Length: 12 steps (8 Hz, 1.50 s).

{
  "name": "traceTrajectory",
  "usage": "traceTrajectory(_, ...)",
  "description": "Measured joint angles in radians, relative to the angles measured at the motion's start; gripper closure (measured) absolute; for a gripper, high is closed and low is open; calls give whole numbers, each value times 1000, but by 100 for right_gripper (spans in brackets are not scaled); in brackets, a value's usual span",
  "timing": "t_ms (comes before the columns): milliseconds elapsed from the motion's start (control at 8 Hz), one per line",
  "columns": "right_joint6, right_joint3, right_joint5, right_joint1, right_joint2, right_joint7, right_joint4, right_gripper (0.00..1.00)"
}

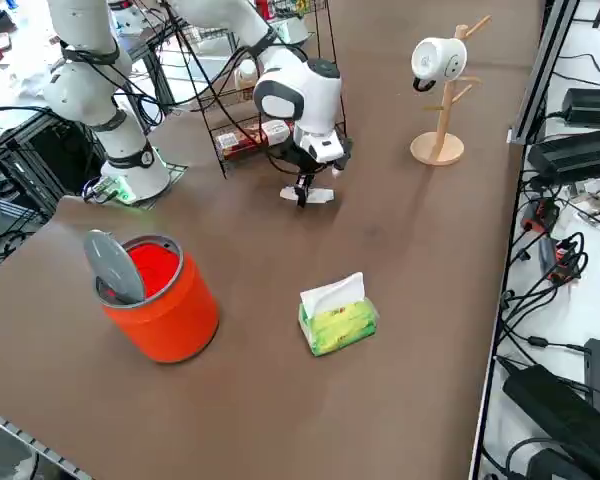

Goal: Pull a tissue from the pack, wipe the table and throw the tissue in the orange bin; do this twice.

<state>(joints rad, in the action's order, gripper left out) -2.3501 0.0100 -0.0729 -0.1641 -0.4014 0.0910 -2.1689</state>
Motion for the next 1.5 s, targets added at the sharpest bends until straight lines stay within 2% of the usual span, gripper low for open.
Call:
traceTrajectory(250, 53, 11, -7, 5, 12, -19, 7, 97)
traceTrajectory(750, 200, 33, -8, 9, 105, -40, 44, 97)
traceTrajectory(1500, 504, 34, -8, 9, 150, -40, 222, 97)
